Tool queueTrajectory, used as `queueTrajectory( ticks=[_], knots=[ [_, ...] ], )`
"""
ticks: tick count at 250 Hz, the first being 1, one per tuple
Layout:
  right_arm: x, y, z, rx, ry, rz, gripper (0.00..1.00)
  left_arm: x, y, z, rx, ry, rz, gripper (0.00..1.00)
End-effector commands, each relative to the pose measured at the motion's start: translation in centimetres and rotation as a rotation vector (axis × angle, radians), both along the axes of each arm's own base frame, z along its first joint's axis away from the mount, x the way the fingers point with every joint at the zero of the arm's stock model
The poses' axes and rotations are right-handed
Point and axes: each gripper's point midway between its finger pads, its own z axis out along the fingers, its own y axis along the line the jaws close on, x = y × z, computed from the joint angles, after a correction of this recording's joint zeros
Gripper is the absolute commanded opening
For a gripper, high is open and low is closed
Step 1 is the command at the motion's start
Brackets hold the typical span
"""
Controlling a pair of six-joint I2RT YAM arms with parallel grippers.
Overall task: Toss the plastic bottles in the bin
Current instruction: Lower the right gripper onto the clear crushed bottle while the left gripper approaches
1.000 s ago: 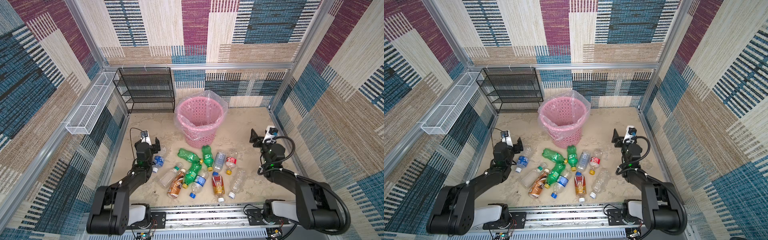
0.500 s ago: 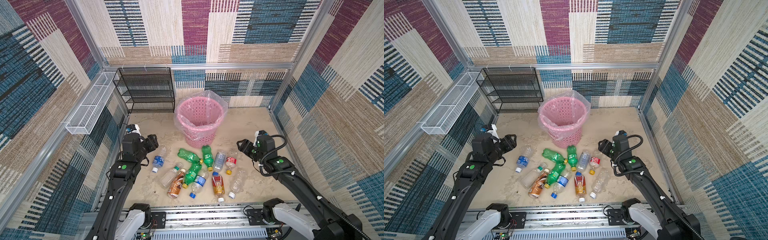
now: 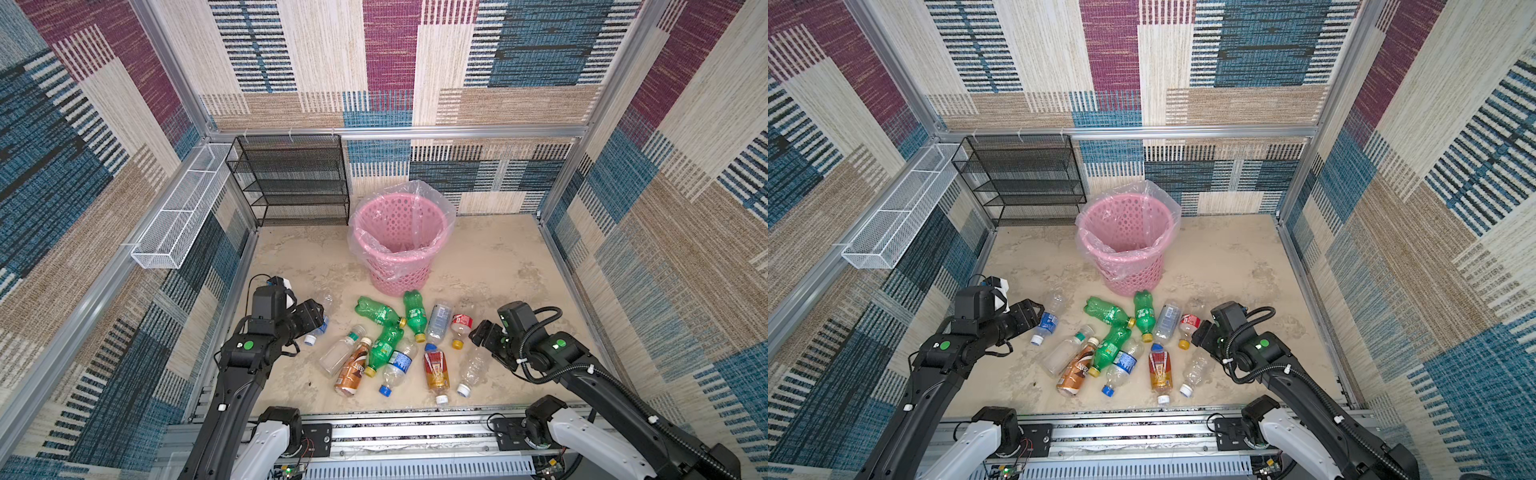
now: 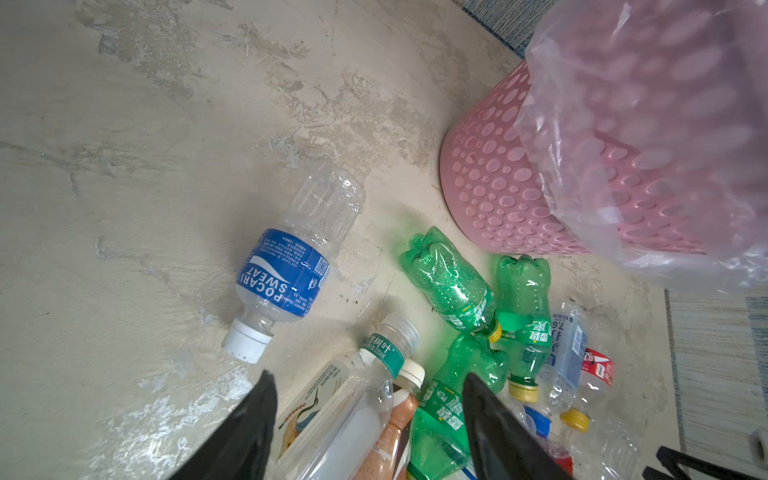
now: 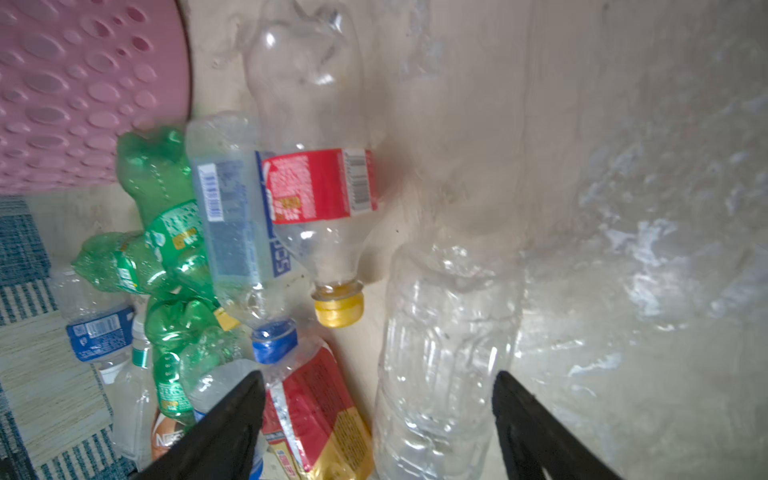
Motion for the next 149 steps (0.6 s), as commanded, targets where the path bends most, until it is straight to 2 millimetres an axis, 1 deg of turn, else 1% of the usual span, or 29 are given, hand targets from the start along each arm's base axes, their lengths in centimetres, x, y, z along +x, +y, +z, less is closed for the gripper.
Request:
queueTrajectory(
  ticks=[1,24,40,57,89,130,149],
  knots=[
    [-1.9,-0.3,-1.5,0.003,0.083,-0.013,0.88,-0.2,-0.1,-0.5,-0.003,0.021,-0.009,0.72],
    [-2.2,0.2,-2.4,0.032,0.099,0.0,0.89,-0.1,-0.2,-0.6,-0.005,0.021,-0.012,0.72],
    [-2.2,0.8,-3.0,0.056,0.105,0.016,0.87,0.0,-0.3,-0.6,-0.008,0.019,-0.015,0.72],
    [-1.9,1.3,-3.1,0.07,0.098,0.029,0.85,0.0,-0.4,-0.5,-0.013,0.019,-0.017,0.72],
    [-1.6,1.7,-3.5,0.076,0.087,0.041,0.82,0.0,-0.4,-0.3,-0.01,0.014,-0.021,0.72],
    [-1.7,1.8,-4.4,0.091,0.085,0.041,0.74,0.0,-0.4,-0.2,-0.009,0.01,-0.021,0.71],
    [-1.7,1.7,-4.5,0.088,0.077,0.036,0.69,0.0,-0.4,-0.1,-0.01,0.009,-0.022,0.71]
  ],
)
